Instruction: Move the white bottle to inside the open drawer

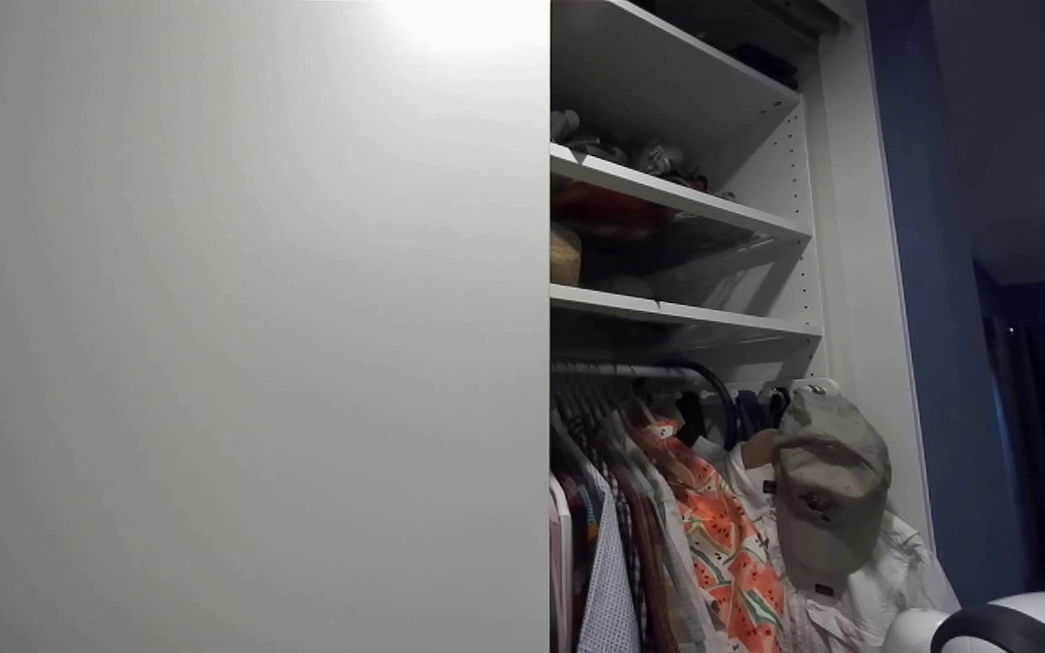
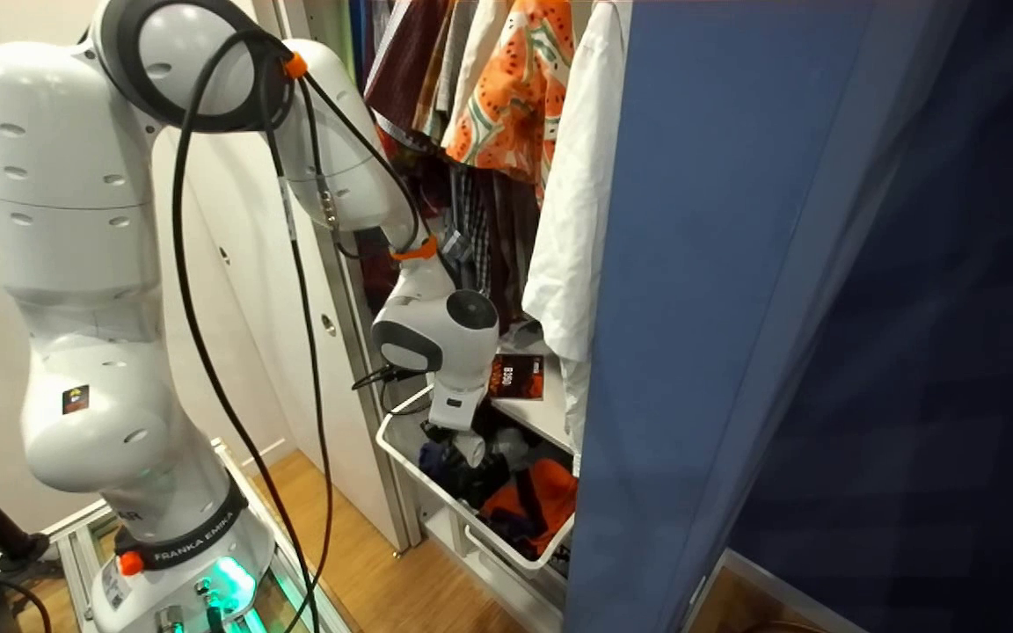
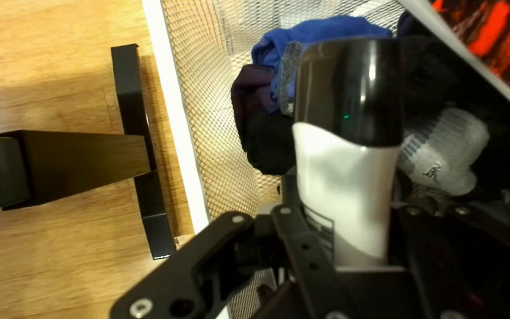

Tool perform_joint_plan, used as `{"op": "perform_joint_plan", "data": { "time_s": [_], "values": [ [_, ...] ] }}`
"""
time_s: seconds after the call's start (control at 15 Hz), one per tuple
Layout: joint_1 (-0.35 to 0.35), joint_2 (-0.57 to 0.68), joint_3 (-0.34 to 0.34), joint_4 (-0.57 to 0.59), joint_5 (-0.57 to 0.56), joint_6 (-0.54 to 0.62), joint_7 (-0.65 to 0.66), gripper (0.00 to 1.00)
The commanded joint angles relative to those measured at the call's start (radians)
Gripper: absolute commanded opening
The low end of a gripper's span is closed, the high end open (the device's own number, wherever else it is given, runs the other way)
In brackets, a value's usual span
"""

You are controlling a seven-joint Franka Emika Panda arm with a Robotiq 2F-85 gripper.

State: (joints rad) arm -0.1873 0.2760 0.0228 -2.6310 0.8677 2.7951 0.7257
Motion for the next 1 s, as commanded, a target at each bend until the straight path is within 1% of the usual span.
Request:
{"op": "perform_joint_plan", "data": {
  "time_s": [0.0,0.07,0.13,0.33,0.47,0.53,0.6,0.67,0.8,0.87,0.93],
  "values": [
    [0.047,0.033,-0.071,0.054,-0.177,-0.052,0.158,0.09],
    [0.086,0.034,-0.114,0.067,-0.192,-0.076,0.169,0.51],
    [0.091,0.037,-0.123,0.08,-0.215,-0.089,0.19,0.52],
    [0.112,0.034,-0.148,0.109,-0.254,-0.127,0.228,0.71],
    [0.128,0.016,-0.156,0.098,-0.284,-0.136,0.254,0.85],
    [0.122,-0.014,-0.142,0.067,-0.262,-0.117,0.224,0.94],
    [0.11,-0.035,-0.126,0.047,-0.234,-0.105,0.185,0.98],
    [0.096,-0.059,-0.107,0.021,-0.196,-0.091,0.136,1.0],
    [0.079,-0.11,-0.079,-0.029,-0.132,-0.052,0.006,1.0],
    [0.109,-0.023,-0.116,0.047,-0.192,-0.089,0.106,1.0],
    [0.109,-0.036,-0.114,0.035,-0.184,-0.085,0.091,1.0]
  ]
}}
